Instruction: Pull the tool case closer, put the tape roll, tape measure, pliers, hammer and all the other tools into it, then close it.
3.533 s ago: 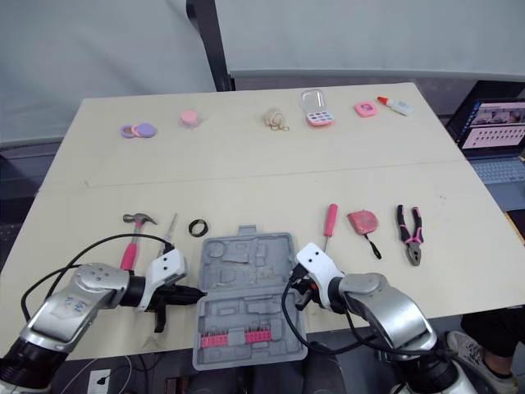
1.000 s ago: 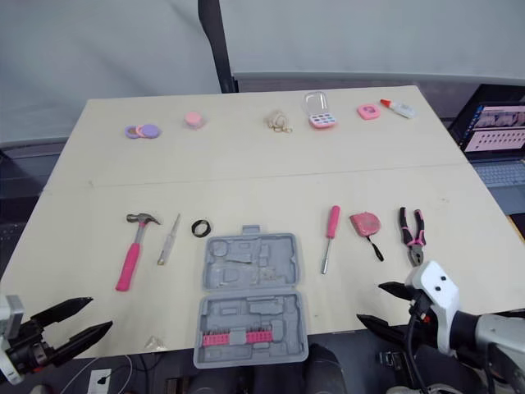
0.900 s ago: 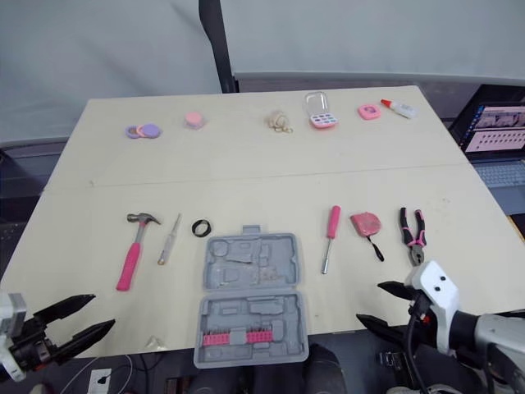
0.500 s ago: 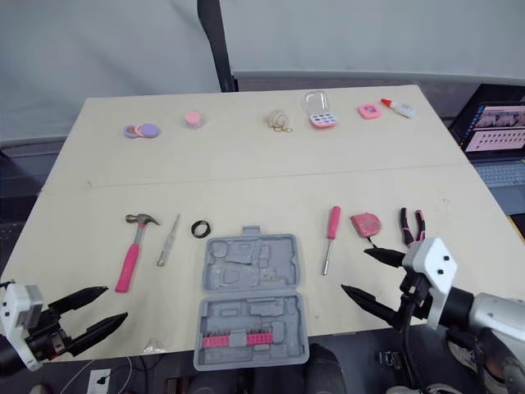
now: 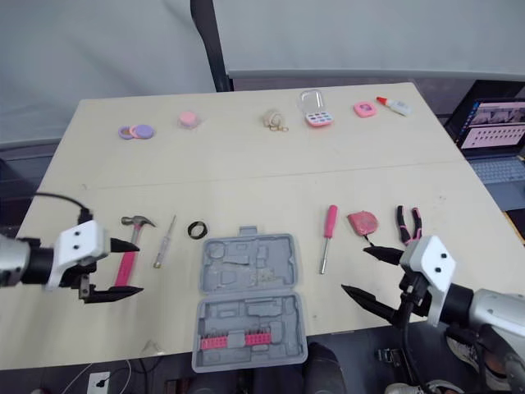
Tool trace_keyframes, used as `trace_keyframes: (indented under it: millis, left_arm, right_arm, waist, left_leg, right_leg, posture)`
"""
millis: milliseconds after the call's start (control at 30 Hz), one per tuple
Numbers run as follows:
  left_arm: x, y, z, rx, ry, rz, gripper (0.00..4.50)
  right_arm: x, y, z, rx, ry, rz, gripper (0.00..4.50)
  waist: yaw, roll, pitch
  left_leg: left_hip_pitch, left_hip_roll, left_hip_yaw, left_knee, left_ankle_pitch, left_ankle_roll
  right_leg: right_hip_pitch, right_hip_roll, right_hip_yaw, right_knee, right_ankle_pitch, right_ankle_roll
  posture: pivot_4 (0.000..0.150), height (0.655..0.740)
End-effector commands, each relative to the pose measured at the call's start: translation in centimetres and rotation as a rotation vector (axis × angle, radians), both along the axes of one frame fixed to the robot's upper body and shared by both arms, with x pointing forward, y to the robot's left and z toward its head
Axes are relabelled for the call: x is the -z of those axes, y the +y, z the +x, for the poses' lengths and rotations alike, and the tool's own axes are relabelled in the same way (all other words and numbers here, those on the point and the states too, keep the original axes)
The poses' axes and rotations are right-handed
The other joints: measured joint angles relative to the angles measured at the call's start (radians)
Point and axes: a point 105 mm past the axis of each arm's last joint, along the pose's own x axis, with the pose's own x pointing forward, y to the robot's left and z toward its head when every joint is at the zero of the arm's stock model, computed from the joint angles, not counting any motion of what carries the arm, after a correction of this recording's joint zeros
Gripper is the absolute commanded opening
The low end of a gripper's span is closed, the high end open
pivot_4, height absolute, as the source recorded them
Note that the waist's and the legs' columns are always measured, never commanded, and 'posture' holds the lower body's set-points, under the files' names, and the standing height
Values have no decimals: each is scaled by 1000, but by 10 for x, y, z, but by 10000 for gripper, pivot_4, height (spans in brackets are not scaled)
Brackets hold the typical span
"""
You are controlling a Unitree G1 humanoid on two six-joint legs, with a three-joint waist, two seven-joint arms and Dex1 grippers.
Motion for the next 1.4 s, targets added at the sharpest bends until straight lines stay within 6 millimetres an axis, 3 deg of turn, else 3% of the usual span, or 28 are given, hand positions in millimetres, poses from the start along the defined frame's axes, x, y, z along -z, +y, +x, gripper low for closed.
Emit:
trace_keyframes:
  millis: [33, 167, 400, 600, 1033, 1400]
  left_arm:
    - [-7, -9, 6, 125, 34, 208, 45000]
    - [-19, -17, 30, 211, 18, 410, 45000]
    - [-33, -37, 64, 271, 46, 588, 45000]
    - [-16, -41, 74, 287, 147, 668, 45000]
    - [6, -65, 109, 386, 111, 708, 45000]
    - [14, -78, 120, 441, 101, 719, 45000]
  right_arm:
    - [-9, 0, 0, -22, -38, -29, 44513]
    - [-13, -2, 1, -19, -44, -43, 44513]
    - [-17, -6, 2, -8, -51, -65, 44513]
    - [-23, -10, -5, 25, -62, -59, 44513]
    - [-8, -19, -30, 137, -51, -38, 44513]
    - [-1, -21, -36, 149, -61, -46, 44513]
  waist:
    - [1, 0, 0]
    - [2, 0, 1]
    - [1, -1, 1]
    - [4, -3, 2]
    - [19, -5, 4]
    - [22, -5, 4]
  left_leg:
    - [0, 0, 1, 0, 0, 0]
    - [1, 1, 5, 1, 1, -1]
    - [-1, 3, 12, 2, 2, -1]
    - [-1, 4, 12, 2, 2, -1]
    - [-2, 4, 11, 7, 2, 0]
    - [-2, 4, 11, 9, 2, 0]
  right_leg:
    - [0, 0, 0, -1, 0, 0]
    - [0, 2, 0, 1, 0, 0]
    - [0, 4, 0, 1, 0, 0]
    - [-1, 5, 0, 1, 0, 0]
    - [0, 4, 0, 3, 1, 1]
    - [0, 5, 0, 4, 1, 1]
  posture:
    - [1500, 7287]
    - [1500, 7287]
    - [1500, 7287]
    - [1500, 7287]
    - [1500, 7287]
    - [1500, 7287]
